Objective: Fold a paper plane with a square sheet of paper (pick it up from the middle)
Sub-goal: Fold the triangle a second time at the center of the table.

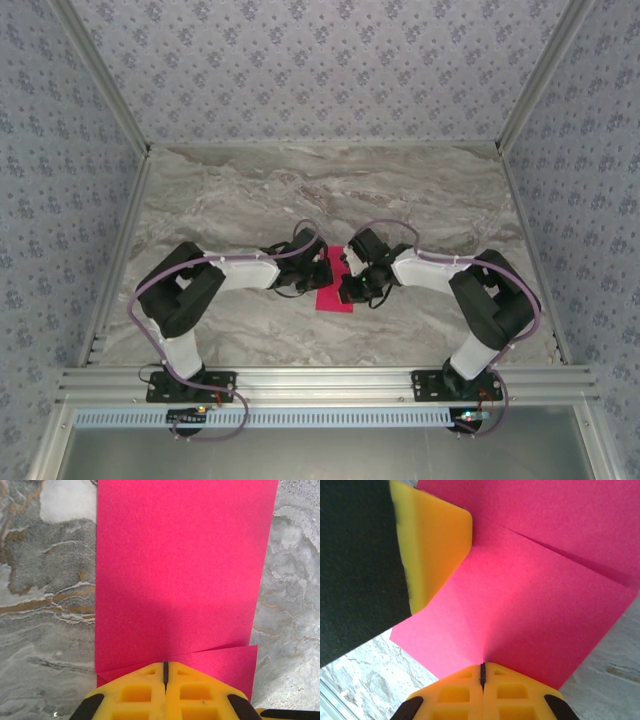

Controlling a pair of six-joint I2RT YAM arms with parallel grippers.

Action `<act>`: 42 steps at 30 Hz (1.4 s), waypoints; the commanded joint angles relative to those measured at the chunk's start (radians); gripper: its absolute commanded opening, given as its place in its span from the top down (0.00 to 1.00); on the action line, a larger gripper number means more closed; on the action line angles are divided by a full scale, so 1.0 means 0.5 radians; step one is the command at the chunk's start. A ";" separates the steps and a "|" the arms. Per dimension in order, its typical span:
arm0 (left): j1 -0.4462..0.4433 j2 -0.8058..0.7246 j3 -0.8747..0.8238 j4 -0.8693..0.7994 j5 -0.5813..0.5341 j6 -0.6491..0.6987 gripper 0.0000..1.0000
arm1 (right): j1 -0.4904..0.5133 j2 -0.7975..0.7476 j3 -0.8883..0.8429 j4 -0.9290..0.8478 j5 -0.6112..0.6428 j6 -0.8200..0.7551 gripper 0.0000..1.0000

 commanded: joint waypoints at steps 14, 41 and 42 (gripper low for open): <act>0.020 0.103 -0.113 -0.209 -0.130 -0.054 1.00 | 0.001 -0.056 -0.112 -0.333 0.050 -0.168 1.00; 0.021 0.085 -0.152 -0.054 -0.039 -0.066 1.00 | 0.004 0.038 -0.019 0.374 -0.019 0.249 1.00; 0.021 0.081 -0.158 -0.047 -0.046 -0.072 1.00 | 0.004 0.043 -0.018 0.393 -0.021 0.258 1.00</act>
